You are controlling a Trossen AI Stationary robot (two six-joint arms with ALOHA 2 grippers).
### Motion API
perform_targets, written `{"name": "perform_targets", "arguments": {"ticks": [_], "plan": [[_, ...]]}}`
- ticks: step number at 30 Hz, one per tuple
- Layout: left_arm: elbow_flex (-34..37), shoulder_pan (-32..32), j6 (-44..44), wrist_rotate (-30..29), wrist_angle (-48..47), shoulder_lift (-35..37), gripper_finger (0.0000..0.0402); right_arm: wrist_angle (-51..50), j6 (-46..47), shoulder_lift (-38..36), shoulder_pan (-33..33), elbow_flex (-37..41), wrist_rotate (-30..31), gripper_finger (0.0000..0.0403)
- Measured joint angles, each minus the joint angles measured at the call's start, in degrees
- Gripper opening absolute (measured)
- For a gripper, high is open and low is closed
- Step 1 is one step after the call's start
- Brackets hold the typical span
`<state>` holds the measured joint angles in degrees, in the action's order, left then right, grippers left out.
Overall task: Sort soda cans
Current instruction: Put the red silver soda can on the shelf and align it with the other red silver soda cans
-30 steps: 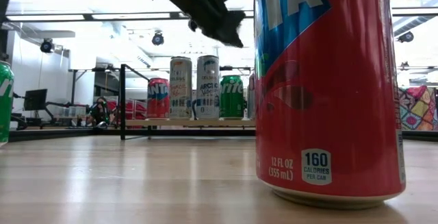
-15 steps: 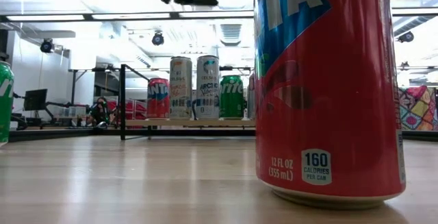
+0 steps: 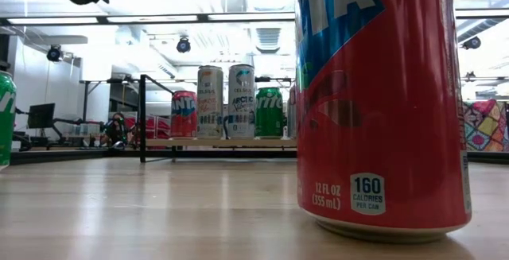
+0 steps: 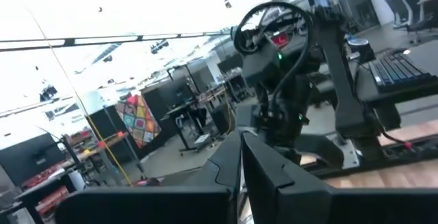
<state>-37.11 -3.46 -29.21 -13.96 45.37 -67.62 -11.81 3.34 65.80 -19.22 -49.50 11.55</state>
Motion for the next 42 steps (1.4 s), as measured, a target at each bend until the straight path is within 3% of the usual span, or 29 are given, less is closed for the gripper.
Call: {"name": "perform_targets", "arguments": {"ticks": [17, 28, 42], "plan": [[1.4, 0.0, -1.4, -0.5, -1.2, 0.5, 0.0, 8.1, 4.7, 1.8, 3.2, 0.1, 0.0, 0.0009], [1.4, -0.1, -1.7, -0.5, -1.3, 0.5, 0.0, 7.8, 4.4, 5.9, 3.2, 0.1, 4.0, 0.0009], [1.4, -0.1, -1.6, -0.5, -1.6, 0.3, 0.0, 4.4, 5.7, 6.0, 3.3, 0.1, 6.6, 0.0009]]}}
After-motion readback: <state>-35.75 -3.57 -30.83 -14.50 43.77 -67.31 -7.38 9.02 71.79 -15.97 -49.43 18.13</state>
